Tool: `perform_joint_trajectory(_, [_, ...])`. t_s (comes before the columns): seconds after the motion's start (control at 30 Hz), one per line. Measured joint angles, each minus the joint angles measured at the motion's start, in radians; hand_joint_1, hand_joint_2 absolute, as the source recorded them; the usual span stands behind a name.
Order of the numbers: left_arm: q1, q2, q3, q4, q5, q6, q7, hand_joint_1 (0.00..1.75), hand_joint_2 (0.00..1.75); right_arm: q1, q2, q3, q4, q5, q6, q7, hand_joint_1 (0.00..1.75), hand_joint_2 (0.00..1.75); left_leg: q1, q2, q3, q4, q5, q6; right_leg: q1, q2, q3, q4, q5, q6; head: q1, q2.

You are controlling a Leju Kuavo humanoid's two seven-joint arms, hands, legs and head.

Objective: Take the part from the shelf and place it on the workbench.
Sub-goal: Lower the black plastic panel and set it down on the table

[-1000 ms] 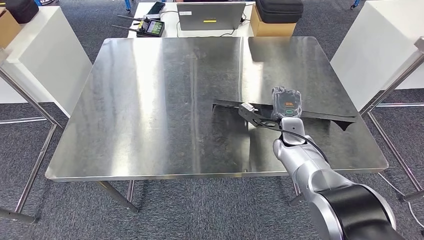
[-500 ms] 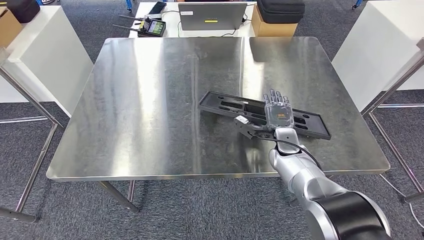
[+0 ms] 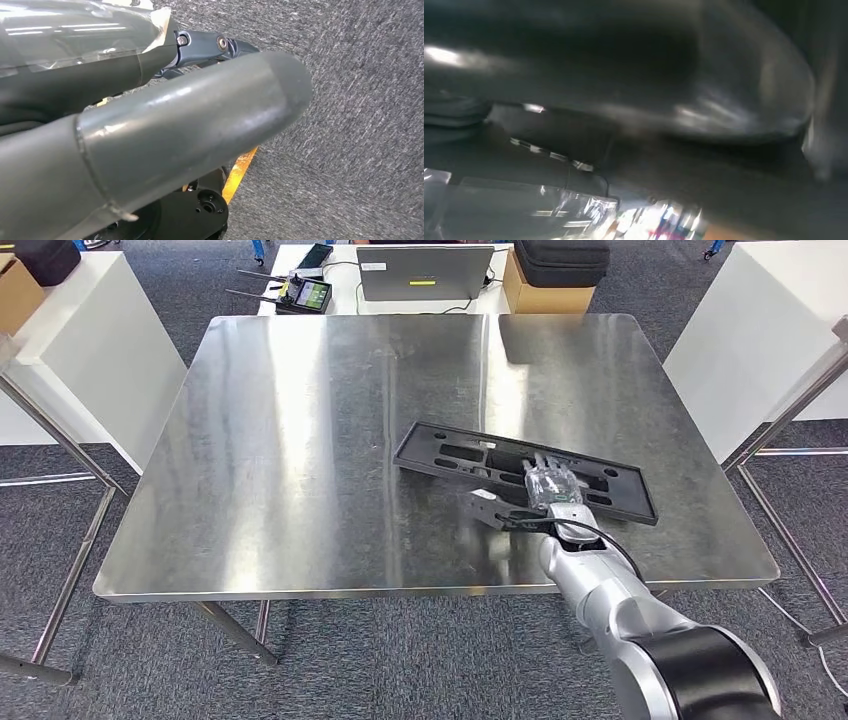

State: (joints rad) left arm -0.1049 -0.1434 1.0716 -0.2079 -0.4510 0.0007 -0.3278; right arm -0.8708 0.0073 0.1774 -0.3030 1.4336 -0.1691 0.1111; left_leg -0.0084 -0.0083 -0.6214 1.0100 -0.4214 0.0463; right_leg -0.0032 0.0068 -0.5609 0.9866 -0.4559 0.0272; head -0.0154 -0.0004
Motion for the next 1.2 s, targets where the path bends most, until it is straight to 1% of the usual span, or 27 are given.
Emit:
perform_joint_trajectory(0.03, [0.0, 0.0, 0.0, 0.0, -0.001, -0.001, 0.002, 0.0, 0.0, -0.001, 0.0, -0.008, 0.0, -0.005, 0.022, -0.015, 0.0, 0.0, 0.0, 0.0, 0.0, 0.0, 0.0, 0.0, 0.0, 0.0, 0.0, 0.0, 0.0, 0.0, 0.0, 0.0])
perform_joint_trajectory(0.07, [0.0, 0.0, 0.0, 0.0, -0.001, -0.001, 0.003, 0.0, 0.0, -0.003, 0.0, -0.016, 0.0, -0.011, 0.021, -0.03, 0.0, 0.0, 0.0, 0.0, 0.0, 0.0, 0.0, 0.0, 0.0, 0.0, 0.0, 0.0, 0.0, 0.0, 0.0, 0.0])
perform_joint_trajectory(0.17, [0.0, 0.0, 0.001, 0.0, -0.001, 0.0, 0.006, 0.0, 0.0, -0.005, 0.004, -0.045, -0.001, -0.03, -0.021, -0.065, 0.0, 0.0, 0.0, 0.0, 0.0, 0.0, 0.0, 0.0, 0.0, 0.0, 0.0, 0.0, 0.0, 0.0, 0.0, 0.0])
perform_joint_trajectory(0.23, [0.0, 0.0, 0.004, 0.0, 0.0, 0.002, 0.006, 0.0, 0.0, -0.006, 0.012, -0.066, -0.008, -0.048, -0.084, -0.097, 0.0, 0.0, 0.0, 0.0, 0.0, 0.0, 0.0, 0.0, 0.0, 0.0, 0.0, 0.0, 0.0, 0.0, 0.0, 0.0])
perform_joint_trajectory(0.37, [0.0, 0.0, 0.01, 0.0, 0.01, 0.01, 0.005, 0.0, 0.0, -0.007, 0.039, -0.119, -0.06, -0.101, -0.27, -0.208, 0.0, 0.0, 0.0, 0.0, 0.0, 0.0, 0.0, 0.0, 0.0, 0.0, 0.0, 0.0, 0.0, 0.0, 0.0, 0.0])
perform_joint_trajectory(0.43, [0.0, -0.001, 0.011, 0.0, 0.011, 0.012, 0.005, 0.0, 0.0, -0.001, 0.056, -0.145, -0.119, -0.141, -0.328, -0.276, 0.0, 0.0, 0.0, 0.0, 0.0, 0.0, 0.0, 0.0, 0.0, 0.0, 0.0, 0.0, 0.0, 0.0, 0.0, 0.0])
perform_joint_trajectory(0.47, [0.0, -0.001, 0.012, 0.0, 0.011, 0.013, 0.004, 0.0, 0.0, 0.01, 0.064, -0.154, -0.164, -0.17, -0.343, -0.31, 0.0, 0.0, 0.0, 0.0, 0.0, 0.0, 0.0, 0.0, 0.0, 0.0, 0.0, 0.0, 0.0, 0.0, 0.0, 0.0])
perform_joint_trajectory(0.57, [0.0, -0.003, 0.02, 0.0, 0.01, 0.013, 0.003, 0.0, 0.0, 0.084, 0.089, -0.166, -0.361, -0.283, -0.355, -0.404, 0.0, 0.0, 0.001, -0.001, 0.0, 0.0, 0.0, 0.0, 0.0, -0.002, 0.0, 0.0, -0.001, -0.001, 0.0, 0.0])
perform_joint_trajectory(0.7, [0.0, -0.006, 0.033, 0.0, 0.01, 0.014, 0.0, 0.0, 0.0, 0.207, 0.113, -0.161, -0.626, -0.369, -0.368, -0.453, 0.0, 0.0, 0.001, -0.002, 0.0, 0.0, -0.001, 0.0, 0.0, -0.002, 0.0, 0.0, -0.002, 0.001, 0.0, 0.0])
perform_joint_trajectory(0.8, [0.0, -0.007, 0.036, 0.0, 0.012, 0.02, -0.004, 0.0, 0.0, 0.295, 0.117, -0.139, -0.772, -0.452, -0.436, -0.513, 0.0, 0.0, 0.0, -0.002, 0.0, 0.0, -0.001, 0.0, 0.0, -0.002, 0.0, 0.0, -0.003, 0.002, 0.0, 0.0])
perform_joint_trajectory(0.9, [0.001, -0.009, 0.045, 0.0, 0.018, 0.024, -0.015, 0.0, 0.0, 0.42, 0.118, -0.096, -0.935, -0.515, -0.507, -0.566, 0.0, 0.0, 0.0, -0.002, 0.0, 0.0, -0.003, 0.0, 0.0, -0.003, 0.0, 0.0, -0.003, 0.002, 0.0, 0.0])
perform_joint_trajectory(1.0, [0.002, -0.009, 0.055, 0.0, 0.023, 0.028, -0.023, 0.0, 0.0, 0.507, 0.12, -0.063, -1.042, -0.549, -0.522, -0.588, 0.0, 0.0, 0.0, -0.002, 0.0, 0.0, -0.004, -0.001, 0.0, -0.002, 0.0, 0.0, -0.004, 0.001, 0.0, 0.0])
perform_joint_trajectory(1.03, [0.001, -0.01, 0.058, 0.0, 0.028, 0.031, -0.029, 0.0, 0.0, 0.529, 0.121, -0.055, -1.069, -0.592, -0.517, -0.602, 0.0, 0.0, 0.0, -0.001, 0.0, 0.0, -0.004, -0.002, 0.0, -0.002, 0.0, 0.0, -0.004, 0.001, 0.0, 0.0])
perform_joint_trajectory(1.07, [0.001, -0.011, 0.062, 0.0, 0.037, 0.037, -0.036, 0.0, 0.0, 0.551, 0.122, -0.046, -1.096, -0.664, -0.506, -0.625, 0.0, 0.0, 0.0, -0.002, 0.001, 0.0, -0.004, -0.002, 0.0, -0.003, 0.0, 0.0, -0.005, 0.002, 0.0, 0.0])
perform_joint_trajectory(1.17, [0.002, -0.015, 0.082, 0.0, 0.068, 0.05, -0.053, 0.0, 0.0, 0.634, 0.137, -0.01, -1.159, -0.978, -0.428, -0.715, 0.0, 0.0, 0.0, -0.002, 0.001, 0.0, -0.006, -0.002, 0.0, -0.003, 0.002, -0.001, -0.007, 0.002, 0.0, 0.0])
perform_joint_trajectory(1.2, [0.002, -0.017, 0.091, 0.0, 0.08, 0.052, -0.053, 0.0, 0.0, 0.663, 0.145, 0.002, -1.17, -1.07, -0.397, -0.744, 0.0, 0.0, -0.001, -0.002, 0.001, 0.001, -0.008, 0.001, -0.005, -0.003, 0.003, -0.002, -0.007, 0.003, 0.0, 0.0])
